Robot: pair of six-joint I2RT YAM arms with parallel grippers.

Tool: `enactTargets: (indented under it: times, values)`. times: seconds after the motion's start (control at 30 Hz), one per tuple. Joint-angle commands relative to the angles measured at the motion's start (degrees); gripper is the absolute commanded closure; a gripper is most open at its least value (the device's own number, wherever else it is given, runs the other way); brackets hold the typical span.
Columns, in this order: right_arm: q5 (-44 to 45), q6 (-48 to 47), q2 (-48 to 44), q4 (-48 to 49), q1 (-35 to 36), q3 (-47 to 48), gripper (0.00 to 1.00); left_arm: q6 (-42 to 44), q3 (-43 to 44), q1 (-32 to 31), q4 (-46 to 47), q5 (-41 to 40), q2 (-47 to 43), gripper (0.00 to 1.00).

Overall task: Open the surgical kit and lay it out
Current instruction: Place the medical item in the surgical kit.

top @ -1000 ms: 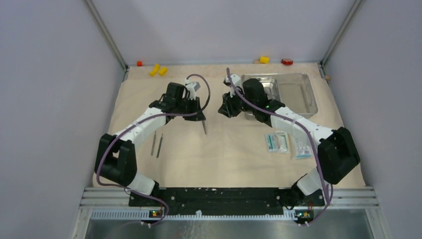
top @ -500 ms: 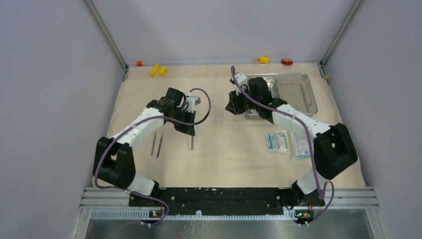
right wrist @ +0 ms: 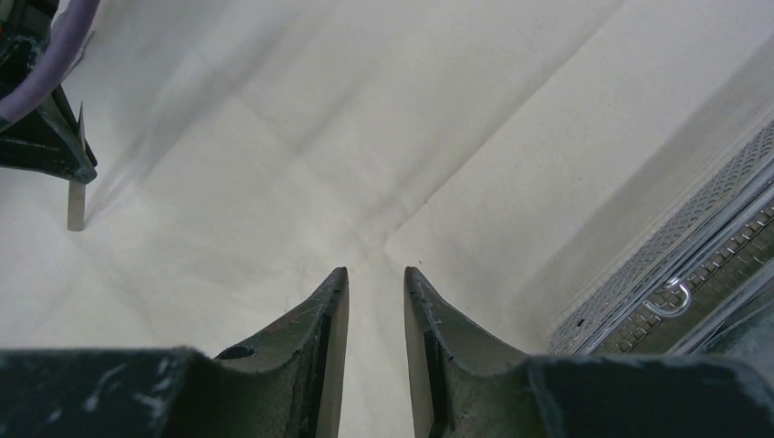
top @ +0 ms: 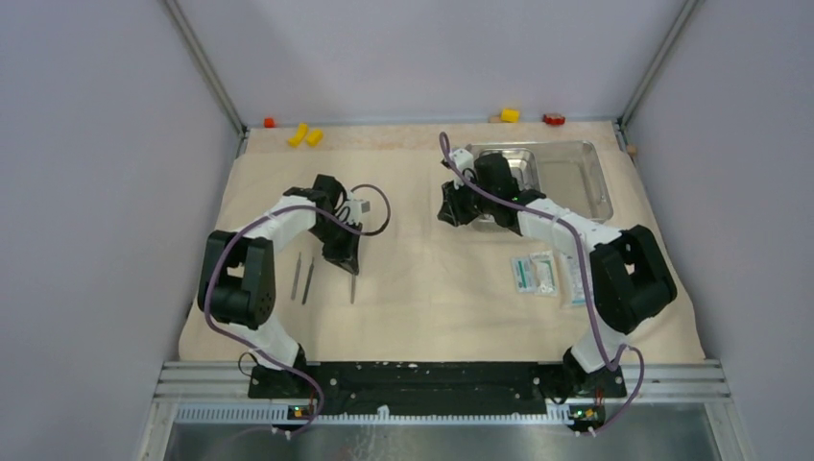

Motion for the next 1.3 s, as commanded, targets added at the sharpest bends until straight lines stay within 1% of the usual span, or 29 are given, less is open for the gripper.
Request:
enactTargets:
  times: [0.0,0.2,0.33,0.83,1.1,1.17,1.27]
  values:
    - [-1.04,-0.75,1.63,0.58,-0.65,2.43,0.73,0.67,2.83,0.98,-1.58,-0.26,1.31,0.89]
    - [-1.21,-0.75,2.38,0.3,-0.7,2.76,0.74,0.44,4.78,2.65,-2.57,-0.83,4.07,0.89]
    - [-1.36,-0.72,2.34,0.12,-0.88,2.83,0.75,0.26,5.15,3.24,-2.61,-1.12,5.58,0.83]
    - [-1.76,-0.76,1.3,0.04,-1.54,2.67,0.76,0.18,6.16,4.56,-1.91,-2.33,11.37,0.77]
    - [-2.07,-0.77,1.37,0.02,-1.63,2.64,0.76,-0.18,5.86,5.44,-1.45,-3.07,11.28,0.76]
    - [-2.11,-0.71,1.43,0.03,-1.63,2.7,0.76,-0.5,5.4,5.73,-1.13,-3.18,11.13,0.75]
    - [-2.2,-0.72,1.56,-0.1,-1.63,2.77,0.77,-0.99,4.87,6.34,-0.77,-3.08,11.36,0.7]
